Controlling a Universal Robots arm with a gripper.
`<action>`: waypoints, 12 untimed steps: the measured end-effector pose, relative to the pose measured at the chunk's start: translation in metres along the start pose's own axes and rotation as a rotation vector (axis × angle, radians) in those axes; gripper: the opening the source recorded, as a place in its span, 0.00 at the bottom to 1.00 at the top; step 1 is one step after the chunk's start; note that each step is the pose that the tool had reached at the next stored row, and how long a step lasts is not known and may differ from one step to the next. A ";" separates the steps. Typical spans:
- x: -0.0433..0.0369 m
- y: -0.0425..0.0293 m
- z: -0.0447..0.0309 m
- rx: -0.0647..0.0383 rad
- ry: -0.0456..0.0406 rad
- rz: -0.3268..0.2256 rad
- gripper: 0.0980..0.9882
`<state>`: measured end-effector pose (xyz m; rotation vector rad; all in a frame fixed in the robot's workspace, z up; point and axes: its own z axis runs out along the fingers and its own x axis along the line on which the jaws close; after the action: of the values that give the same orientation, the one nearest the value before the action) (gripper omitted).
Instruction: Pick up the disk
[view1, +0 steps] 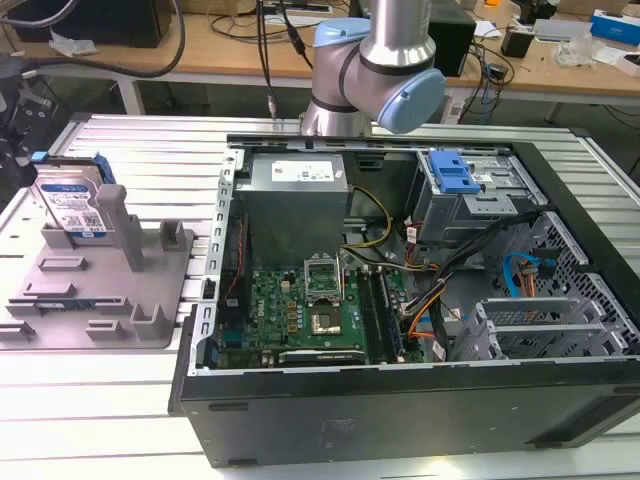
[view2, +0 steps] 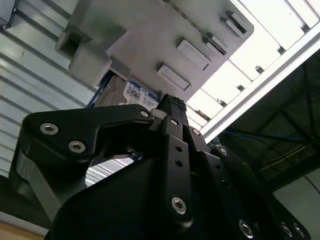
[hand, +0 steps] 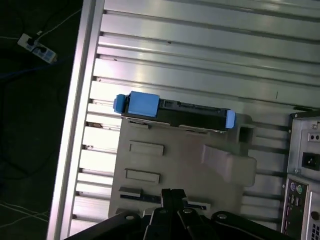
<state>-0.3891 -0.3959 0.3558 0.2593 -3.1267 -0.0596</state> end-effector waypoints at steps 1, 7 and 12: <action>0.0000 0.0000 0.0000 0.000 0.0011 -0.027 0.01; 0.0000 0.0000 0.0005 0.000 0.0088 -0.230 0.01; 0.0000 0.0000 0.0011 0.000 0.0145 -0.378 0.01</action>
<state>-0.3891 -0.3959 0.3548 0.8404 -3.0154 -0.0573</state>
